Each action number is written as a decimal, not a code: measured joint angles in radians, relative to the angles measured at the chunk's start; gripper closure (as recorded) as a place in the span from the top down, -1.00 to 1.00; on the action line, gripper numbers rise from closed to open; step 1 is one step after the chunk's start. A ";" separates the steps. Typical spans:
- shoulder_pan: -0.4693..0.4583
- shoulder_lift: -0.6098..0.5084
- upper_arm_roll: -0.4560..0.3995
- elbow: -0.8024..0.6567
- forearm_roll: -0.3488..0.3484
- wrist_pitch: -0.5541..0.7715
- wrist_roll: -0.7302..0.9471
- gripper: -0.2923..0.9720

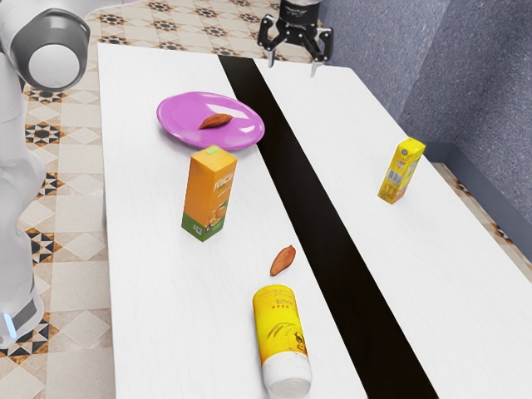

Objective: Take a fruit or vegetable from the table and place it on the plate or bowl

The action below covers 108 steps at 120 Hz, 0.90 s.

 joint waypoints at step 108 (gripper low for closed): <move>-0.242 0.097 -0.121 -0.238 -0.095 -0.027 -0.046 0.53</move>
